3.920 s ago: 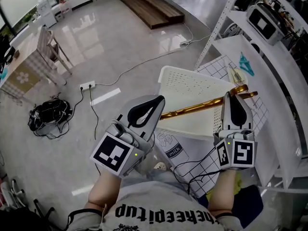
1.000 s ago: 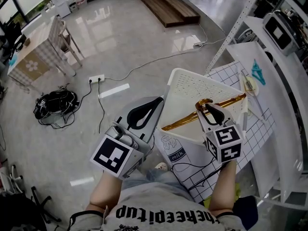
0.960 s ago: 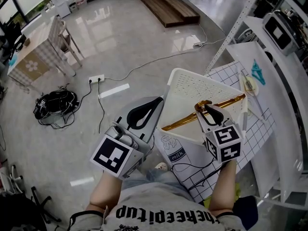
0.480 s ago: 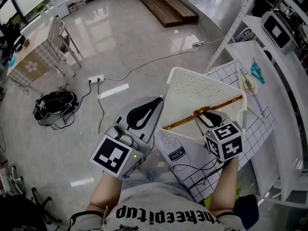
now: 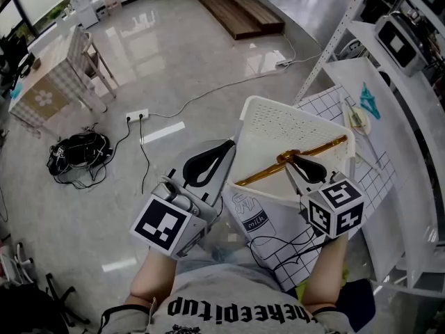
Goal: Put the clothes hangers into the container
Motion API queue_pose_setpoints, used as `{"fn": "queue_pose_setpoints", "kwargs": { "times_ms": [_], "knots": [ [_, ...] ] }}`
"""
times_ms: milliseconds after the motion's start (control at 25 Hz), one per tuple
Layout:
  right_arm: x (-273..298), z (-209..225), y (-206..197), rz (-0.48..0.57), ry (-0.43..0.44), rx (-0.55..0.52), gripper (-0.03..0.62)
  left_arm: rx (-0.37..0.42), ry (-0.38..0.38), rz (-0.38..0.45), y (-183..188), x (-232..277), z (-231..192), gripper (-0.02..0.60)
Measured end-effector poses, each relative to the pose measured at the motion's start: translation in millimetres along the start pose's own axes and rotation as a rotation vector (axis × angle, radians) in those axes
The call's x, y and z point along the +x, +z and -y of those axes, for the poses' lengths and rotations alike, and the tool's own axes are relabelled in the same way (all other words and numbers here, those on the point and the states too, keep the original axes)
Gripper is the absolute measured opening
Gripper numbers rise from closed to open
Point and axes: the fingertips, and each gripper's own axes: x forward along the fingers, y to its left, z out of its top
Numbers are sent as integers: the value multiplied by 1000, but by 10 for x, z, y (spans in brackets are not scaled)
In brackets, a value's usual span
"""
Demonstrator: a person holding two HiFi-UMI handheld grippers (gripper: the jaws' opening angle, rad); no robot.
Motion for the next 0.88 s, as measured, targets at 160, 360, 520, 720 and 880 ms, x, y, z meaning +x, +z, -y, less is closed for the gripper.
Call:
{"fn": "queue_pose_setpoints", "kwargs": {
  "times_ms": [160, 360, 520, 720, 880],
  "knots": [
    [-98, 36, 82, 72, -54, 28, 14, 4, -19, 7, 30, -2, 32, 14],
    [-238, -61, 163, 147, -81, 31, 12, -1, -64, 10, 60, -20, 94, 14],
    [-352, -145, 194, 190, -127, 36, 12, -11, -121, 4, 74, -38, 156, 14],
    [-529, -227, 249, 274, -177, 105, 11, -3, -194, 18, 99, -44, 213, 14],
    [-648, -327, 283, 312, -221, 130, 11, -10, -249, 9, 110, -79, 270, 14]
  ]
}}
